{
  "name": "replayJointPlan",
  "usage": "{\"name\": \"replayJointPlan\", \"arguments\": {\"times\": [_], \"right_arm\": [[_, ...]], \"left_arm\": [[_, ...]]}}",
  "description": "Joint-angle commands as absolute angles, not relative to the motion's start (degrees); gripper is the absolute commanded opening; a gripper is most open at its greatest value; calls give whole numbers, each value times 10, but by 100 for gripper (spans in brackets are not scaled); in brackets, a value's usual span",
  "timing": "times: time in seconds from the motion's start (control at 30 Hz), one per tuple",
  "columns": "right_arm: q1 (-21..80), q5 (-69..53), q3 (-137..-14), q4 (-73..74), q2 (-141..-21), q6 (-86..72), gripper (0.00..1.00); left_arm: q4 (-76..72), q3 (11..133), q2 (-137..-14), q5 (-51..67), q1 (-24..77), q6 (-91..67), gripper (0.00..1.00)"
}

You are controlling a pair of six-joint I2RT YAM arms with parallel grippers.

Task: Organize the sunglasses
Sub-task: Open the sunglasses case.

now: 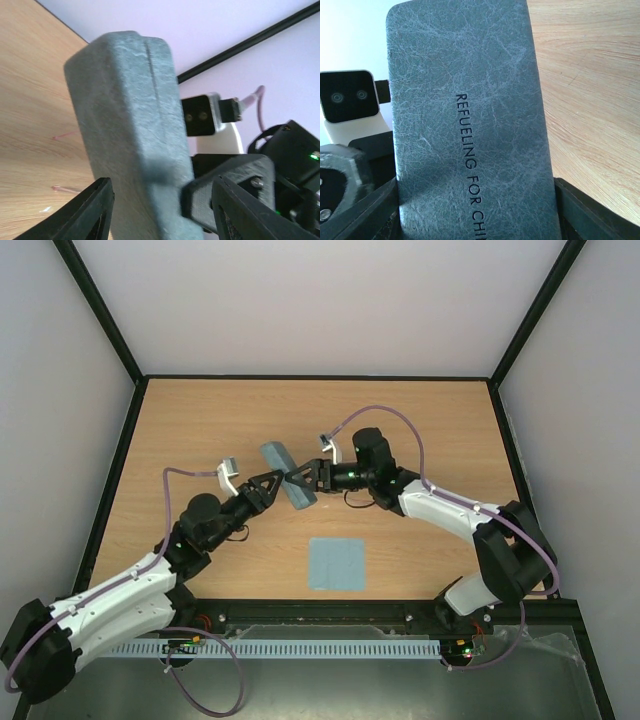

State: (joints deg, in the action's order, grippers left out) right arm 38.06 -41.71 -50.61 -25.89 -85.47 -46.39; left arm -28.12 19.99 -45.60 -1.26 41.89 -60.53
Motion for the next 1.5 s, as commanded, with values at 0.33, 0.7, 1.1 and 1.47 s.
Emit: {"name": "replayJointPlan", "arguments": {"times": [0.33, 0.7, 1.1, 1.47], "right_arm": [[385, -419, -524, -249, -825, -437, 46], [369, -443, -524, -266, -810, -456, 45], [366, -452, -522, -274, -798, -468, 44], [360, -456, -519, -278, -781, -479, 44]], "left_arm": [[-212, 227, -544, -72, 422, -608, 40], [-180, 207, -512, -98, 420, -607, 40], [-159, 192, -483, -99, 414, -610, 41], [-126, 175, -437, -105, 410, -614, 41]]}}
